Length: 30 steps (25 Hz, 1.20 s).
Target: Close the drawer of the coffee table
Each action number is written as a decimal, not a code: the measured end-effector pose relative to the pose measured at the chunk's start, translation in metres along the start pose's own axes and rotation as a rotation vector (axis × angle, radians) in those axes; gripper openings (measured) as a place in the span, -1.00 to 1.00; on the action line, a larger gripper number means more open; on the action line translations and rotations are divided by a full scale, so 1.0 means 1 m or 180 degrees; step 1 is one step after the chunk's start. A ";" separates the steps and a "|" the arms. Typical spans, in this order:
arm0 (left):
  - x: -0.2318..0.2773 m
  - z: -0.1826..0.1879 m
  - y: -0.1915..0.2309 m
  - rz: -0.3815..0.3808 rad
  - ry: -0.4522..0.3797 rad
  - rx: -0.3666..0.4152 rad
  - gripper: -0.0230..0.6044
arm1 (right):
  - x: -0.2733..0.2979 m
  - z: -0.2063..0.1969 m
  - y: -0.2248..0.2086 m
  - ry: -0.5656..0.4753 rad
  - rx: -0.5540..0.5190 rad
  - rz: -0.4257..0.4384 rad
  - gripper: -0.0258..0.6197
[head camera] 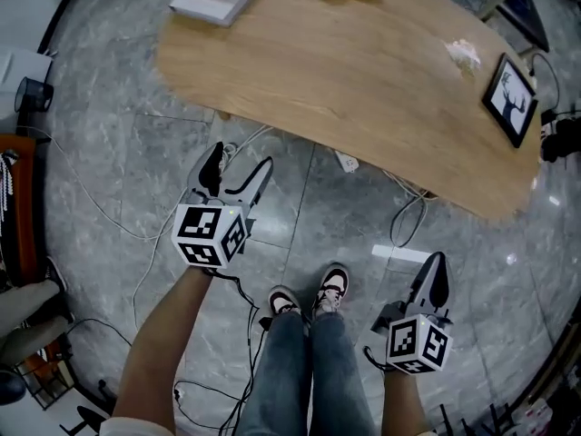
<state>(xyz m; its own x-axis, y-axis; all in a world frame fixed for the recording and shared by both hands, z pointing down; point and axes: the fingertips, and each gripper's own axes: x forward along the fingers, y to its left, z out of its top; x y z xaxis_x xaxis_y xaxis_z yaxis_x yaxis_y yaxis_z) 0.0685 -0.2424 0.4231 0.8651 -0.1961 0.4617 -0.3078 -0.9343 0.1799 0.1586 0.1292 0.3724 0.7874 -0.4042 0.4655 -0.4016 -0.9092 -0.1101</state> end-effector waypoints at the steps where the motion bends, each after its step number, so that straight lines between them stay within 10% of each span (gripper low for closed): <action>1: -0.016 0.020 -0.011 -0.0034 -0.0099 -0.0008 0.32 | -0.006 0.012 0.005 -0.0034 -0.0019 0.0051 -0.92; 8: -0.151 0.134 -0.071 0.0296 -0.0152 -0.0051 -0.40 | -0.074 0.131 0.053 -0.0259 -0.0618 0.0431 -0.92; 13: -0.225 0.227 -0.124 0.0198 -0.0327 0.0157 -0.72 | -0.134 0.234 0.053 -0.0393 -0.0427 0.0547 -0.92; 20: -0.340 0.323 -0.166 0.0313 -0.0745 0.0113 -0.94 | -0.229 0.337 0.022 -0.0662 -0.0520 0.0593 -0.92; 25: -0.390 0.347 -0.177 0.0387 -0.0967 -0.0094 -0.94 | -0.276 0.366 -0.007 -0.0859 -0.0421 0.0539 -0.92; 30: -0.390 0.355 -0.190 0.0313 -0.1099 0.0232 -0.94 | -0.292 0.362 -0.013 -0.0982 -0.0293 0.0476 -0.92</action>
<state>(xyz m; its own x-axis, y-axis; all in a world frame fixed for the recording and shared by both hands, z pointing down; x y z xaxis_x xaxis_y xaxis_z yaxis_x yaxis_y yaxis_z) -0.0697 -0.0941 -0.0993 0.9193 -0.3635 0.1510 -0.3780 -0.9222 0.0813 0.1030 0.2229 -0.0806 0.8152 -0.5563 0.1613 -0.5526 -0.8304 -0.0709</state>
